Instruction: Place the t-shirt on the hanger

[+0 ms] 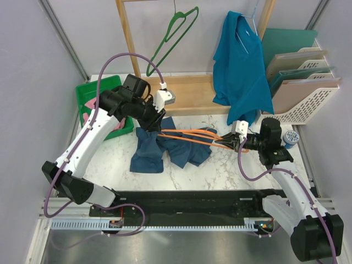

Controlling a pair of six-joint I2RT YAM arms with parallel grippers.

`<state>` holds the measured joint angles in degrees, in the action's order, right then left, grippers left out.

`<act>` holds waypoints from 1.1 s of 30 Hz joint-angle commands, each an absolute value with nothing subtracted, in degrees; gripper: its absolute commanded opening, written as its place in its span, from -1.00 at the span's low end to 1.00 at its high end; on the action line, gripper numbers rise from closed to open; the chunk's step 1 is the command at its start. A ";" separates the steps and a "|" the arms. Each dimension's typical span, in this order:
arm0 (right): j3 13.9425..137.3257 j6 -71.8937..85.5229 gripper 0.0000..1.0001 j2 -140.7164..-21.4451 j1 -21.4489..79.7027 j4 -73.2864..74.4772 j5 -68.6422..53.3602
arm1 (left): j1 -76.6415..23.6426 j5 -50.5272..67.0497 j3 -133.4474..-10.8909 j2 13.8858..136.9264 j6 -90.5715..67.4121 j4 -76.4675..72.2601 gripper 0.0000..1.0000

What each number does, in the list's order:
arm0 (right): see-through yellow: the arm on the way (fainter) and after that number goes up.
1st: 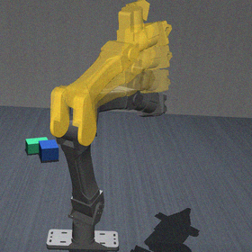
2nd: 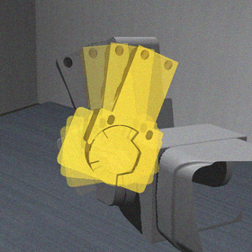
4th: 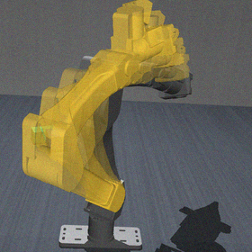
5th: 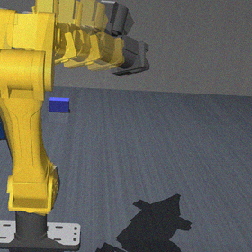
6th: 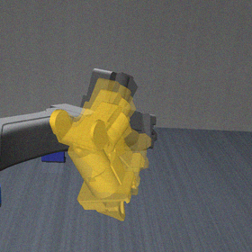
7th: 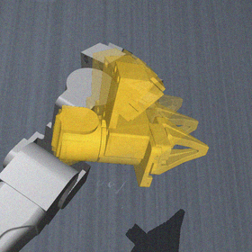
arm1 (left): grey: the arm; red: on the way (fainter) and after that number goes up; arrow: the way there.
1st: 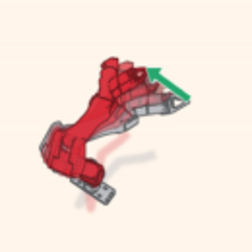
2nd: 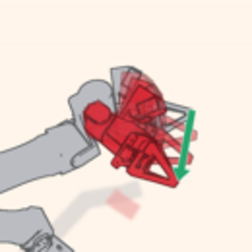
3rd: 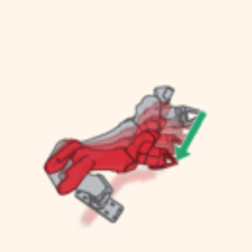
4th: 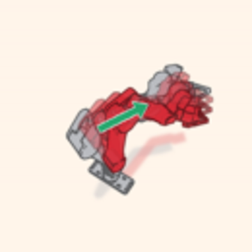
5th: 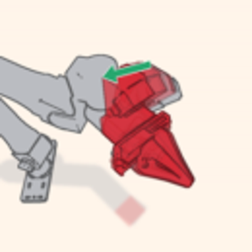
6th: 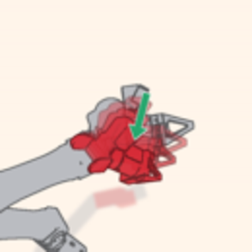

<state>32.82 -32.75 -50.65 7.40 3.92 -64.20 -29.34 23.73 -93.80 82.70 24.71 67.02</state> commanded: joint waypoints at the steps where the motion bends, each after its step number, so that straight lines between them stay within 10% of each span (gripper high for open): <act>1: 35.16 -34.19 -1.00 -49.75 7.65 2.46 -67.32 | -28.57 27.16 -95.01 83.06 24.87 68.90 -0.33; 11: 35.33 -34.19 -1.00 -49.75 7.73 2.64 -67.24 | -27.25 29.35 -94.13 82.79 26.28 68.91 -0.79; 20: 35.42 -34.37 -1.00 -49.66 7.73 2.90 -67.32 | -27.25 28.92 -92.38 82.62 26.72 69.08 -0.31; 33: 35.51 -34.54 -1.00 -49.75 7.65 3.43 -67.41 | -27.25 32.08 -92.46 82.80 27.68 69.17 -0.97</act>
